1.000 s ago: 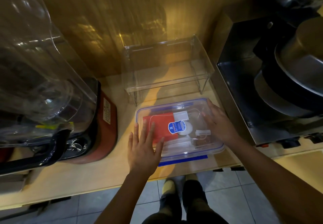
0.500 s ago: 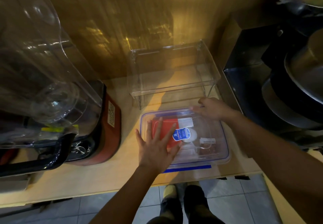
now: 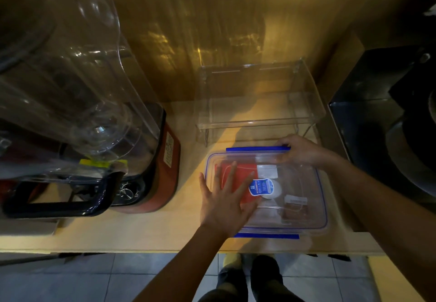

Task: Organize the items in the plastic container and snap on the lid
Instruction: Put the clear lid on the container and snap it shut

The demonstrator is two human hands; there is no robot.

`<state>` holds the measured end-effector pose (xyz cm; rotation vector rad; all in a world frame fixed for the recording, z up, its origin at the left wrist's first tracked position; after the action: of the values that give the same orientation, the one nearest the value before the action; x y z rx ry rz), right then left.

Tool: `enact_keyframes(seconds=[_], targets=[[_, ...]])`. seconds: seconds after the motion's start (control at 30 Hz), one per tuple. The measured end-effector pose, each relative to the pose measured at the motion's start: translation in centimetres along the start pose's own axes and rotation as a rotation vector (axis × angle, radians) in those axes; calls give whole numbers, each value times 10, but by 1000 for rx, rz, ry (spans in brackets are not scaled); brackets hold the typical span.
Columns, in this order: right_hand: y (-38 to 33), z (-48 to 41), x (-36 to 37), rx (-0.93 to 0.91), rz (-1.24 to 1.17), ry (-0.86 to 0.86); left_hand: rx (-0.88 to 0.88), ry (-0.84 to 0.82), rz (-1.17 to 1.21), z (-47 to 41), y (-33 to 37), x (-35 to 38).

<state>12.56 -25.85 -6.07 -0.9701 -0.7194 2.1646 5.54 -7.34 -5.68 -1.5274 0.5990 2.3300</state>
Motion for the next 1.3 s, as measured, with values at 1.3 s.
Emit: enact_keyframes(seconds=[1.3], targets=[[-46,-14,25,-150,354,161,819,-79,-264,16,100,15]])
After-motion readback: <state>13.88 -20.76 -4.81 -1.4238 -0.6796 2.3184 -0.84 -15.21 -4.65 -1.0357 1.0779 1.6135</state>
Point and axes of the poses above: each hand's wrist, its own z-axis away from the middle knuckle, its own x-axis out of the palm, y = z × x, the point moved 10 cm from there along -z, towards the middle knuckle, and after that the axes turned 11 degrees about -y, right-handed, at the moved point
